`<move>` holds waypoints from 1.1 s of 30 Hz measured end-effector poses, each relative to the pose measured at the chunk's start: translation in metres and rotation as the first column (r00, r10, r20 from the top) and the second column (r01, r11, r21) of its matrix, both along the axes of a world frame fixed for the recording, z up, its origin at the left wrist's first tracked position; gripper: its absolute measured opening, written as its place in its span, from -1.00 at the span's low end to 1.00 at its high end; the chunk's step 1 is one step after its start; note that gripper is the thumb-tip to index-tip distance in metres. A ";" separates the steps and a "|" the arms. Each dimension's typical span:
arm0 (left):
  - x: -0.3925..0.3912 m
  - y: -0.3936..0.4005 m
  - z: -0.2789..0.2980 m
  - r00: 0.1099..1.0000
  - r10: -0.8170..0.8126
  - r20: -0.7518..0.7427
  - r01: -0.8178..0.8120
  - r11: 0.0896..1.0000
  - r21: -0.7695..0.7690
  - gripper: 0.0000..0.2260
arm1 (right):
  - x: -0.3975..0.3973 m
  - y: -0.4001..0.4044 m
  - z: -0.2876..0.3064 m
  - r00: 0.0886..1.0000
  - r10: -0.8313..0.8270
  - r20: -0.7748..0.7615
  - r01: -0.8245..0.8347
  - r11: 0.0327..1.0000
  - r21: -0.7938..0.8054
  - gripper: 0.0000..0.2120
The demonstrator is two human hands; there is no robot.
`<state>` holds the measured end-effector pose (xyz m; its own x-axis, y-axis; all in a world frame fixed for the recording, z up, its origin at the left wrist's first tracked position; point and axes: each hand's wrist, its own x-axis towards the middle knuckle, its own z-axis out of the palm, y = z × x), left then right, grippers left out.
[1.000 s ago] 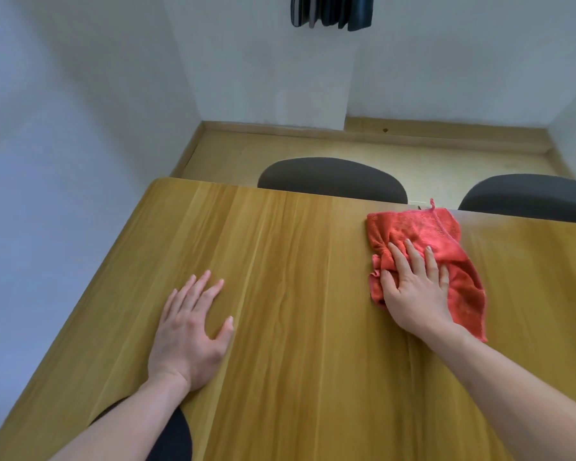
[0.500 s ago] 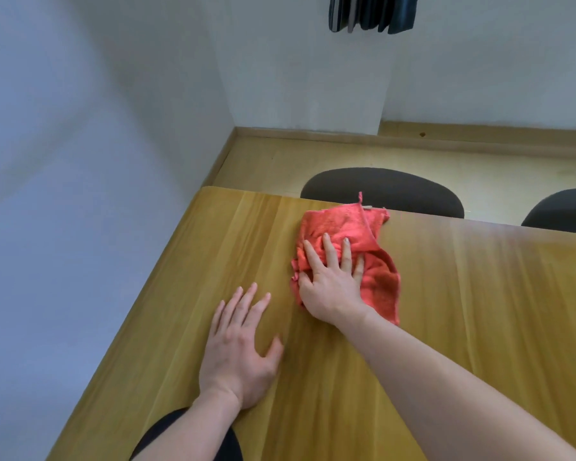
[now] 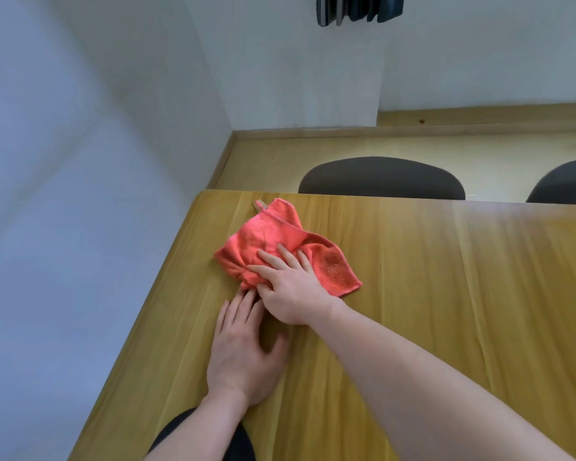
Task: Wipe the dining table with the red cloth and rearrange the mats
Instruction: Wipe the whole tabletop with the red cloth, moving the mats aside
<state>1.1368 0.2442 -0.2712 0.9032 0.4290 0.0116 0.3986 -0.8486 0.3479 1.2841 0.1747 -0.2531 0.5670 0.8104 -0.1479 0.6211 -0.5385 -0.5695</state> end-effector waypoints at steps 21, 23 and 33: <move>-0.003 -0.007 0.007 0.997 -0.006 -0.081 0.011 0.998 0.064 -0.38 | 0.009 -0.194 -0.010 0.958 -0.259 0.127 0.269 0.960 -0.072 -0.46; -0.003 -0.012 0.009 0.993 -0.001 -0.114 0.012 0.995 0.098 -0.38 | 0.010 -0.205 -0.010 0.959 -0.252 0.127 0.262 0.962 -0.070 -0.46; 0.020 -0.057 0.035 0.936 0.213 -0.282 -0.173 0.972 0.159 -0.45 | 0.034 -0.349 -0.005 0.927 -0.343 0.149 0.365 0.917 -0.162 -0.46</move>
<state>1.1563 0.1869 -0.2366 0.7744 0.6078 -0.1755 0.6268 -0.7748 0.0824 1.3176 -0.1742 -0.2580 0.8336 0.5183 -0.1908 0.4258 -0.8231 -0.3757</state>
